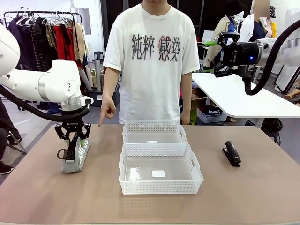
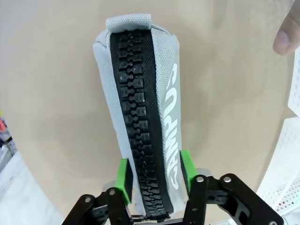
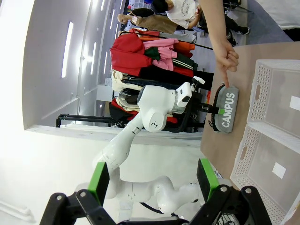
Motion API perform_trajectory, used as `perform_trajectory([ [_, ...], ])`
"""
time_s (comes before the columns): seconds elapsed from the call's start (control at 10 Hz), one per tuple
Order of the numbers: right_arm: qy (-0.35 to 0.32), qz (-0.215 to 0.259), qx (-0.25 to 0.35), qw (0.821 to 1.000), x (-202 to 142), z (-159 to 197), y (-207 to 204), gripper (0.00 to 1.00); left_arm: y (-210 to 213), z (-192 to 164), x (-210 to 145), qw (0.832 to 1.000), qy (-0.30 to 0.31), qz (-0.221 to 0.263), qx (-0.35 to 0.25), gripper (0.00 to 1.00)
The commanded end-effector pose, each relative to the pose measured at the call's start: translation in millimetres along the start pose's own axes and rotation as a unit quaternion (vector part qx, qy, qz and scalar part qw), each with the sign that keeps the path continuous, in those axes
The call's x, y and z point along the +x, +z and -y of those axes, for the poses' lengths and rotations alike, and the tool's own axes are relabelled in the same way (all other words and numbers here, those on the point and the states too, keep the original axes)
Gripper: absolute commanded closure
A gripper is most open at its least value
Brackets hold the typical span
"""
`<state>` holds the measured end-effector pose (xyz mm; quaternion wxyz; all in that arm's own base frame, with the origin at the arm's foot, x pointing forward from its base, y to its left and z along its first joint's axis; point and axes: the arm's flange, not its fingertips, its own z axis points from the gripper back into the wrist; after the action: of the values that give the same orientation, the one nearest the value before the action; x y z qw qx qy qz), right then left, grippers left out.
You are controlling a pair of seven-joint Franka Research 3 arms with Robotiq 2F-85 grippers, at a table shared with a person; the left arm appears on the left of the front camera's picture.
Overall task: Distribute items into two baskets.
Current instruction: Pick up the Pencil pouch that the person points to.
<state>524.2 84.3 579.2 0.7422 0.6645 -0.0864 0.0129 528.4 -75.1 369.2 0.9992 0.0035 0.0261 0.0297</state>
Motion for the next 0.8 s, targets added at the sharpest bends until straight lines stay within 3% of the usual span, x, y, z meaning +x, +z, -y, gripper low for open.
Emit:
perform_trajectory([
  [0.0,0.001,0.000,0.001,1.000,0,-2,0,0.00,6,-4,-2,1.000,0.004,0.006,-0.009,1.00],
  [0.7,0.001,0.000,0.001,1.000,0,-2,0,0.00,60,-9,-18,1.000,0.006,0.026,-0.003,1.00],
])
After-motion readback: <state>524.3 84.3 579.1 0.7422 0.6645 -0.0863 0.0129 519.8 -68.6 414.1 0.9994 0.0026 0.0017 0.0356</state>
